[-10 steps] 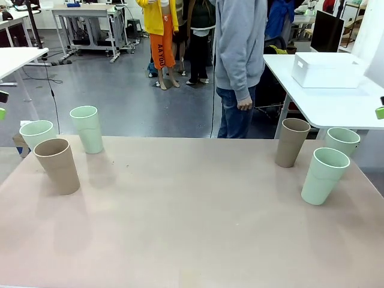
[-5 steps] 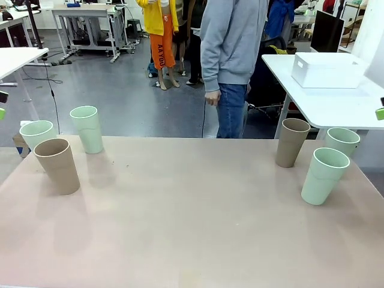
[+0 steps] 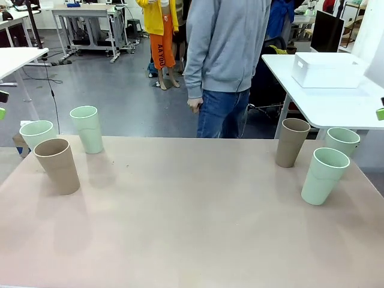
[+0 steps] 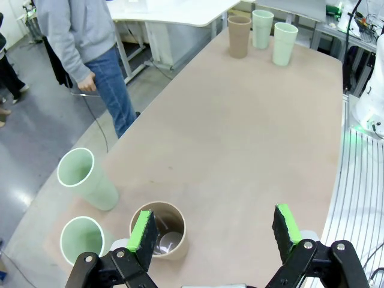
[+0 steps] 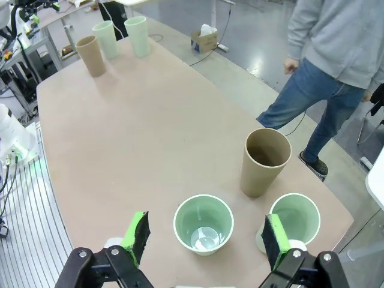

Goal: Stack the cups and store them in the basket.
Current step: Pick up two Reusable plastic cups , one in each hand.

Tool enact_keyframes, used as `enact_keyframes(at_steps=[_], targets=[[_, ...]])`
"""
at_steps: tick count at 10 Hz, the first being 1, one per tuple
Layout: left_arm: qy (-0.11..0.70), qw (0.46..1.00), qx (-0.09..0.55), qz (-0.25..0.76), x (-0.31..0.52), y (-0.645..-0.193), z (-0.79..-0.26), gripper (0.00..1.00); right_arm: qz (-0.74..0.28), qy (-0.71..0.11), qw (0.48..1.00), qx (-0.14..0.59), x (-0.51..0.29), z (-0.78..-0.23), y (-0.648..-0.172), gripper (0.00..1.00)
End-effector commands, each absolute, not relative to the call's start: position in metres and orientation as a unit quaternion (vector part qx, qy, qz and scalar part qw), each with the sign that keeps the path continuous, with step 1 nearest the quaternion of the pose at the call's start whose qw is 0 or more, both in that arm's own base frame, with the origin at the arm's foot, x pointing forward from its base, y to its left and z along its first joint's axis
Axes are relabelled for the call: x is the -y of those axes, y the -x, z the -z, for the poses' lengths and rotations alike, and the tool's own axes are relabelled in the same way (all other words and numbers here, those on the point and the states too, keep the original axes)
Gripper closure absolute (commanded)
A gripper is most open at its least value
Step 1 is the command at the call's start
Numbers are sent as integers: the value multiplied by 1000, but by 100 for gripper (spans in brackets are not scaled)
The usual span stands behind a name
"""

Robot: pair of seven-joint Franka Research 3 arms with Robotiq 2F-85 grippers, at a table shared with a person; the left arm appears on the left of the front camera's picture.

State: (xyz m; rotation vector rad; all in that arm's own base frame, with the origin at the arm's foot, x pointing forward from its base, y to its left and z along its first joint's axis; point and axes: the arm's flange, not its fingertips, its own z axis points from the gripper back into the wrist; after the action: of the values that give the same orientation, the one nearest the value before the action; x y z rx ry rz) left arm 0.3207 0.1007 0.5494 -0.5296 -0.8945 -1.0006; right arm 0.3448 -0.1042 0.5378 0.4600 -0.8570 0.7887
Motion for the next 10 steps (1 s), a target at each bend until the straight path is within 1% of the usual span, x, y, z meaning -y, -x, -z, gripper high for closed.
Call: enact_keyframes(at_steps=[1,10], targets=[[246,741,418,464,-101,-322,-550,0,-376,-221,800,413,106,-539,-348,0],[246,741,418,464,-101,-322,-550,0,-376,-221,800,413,106,-539,-348,0]])
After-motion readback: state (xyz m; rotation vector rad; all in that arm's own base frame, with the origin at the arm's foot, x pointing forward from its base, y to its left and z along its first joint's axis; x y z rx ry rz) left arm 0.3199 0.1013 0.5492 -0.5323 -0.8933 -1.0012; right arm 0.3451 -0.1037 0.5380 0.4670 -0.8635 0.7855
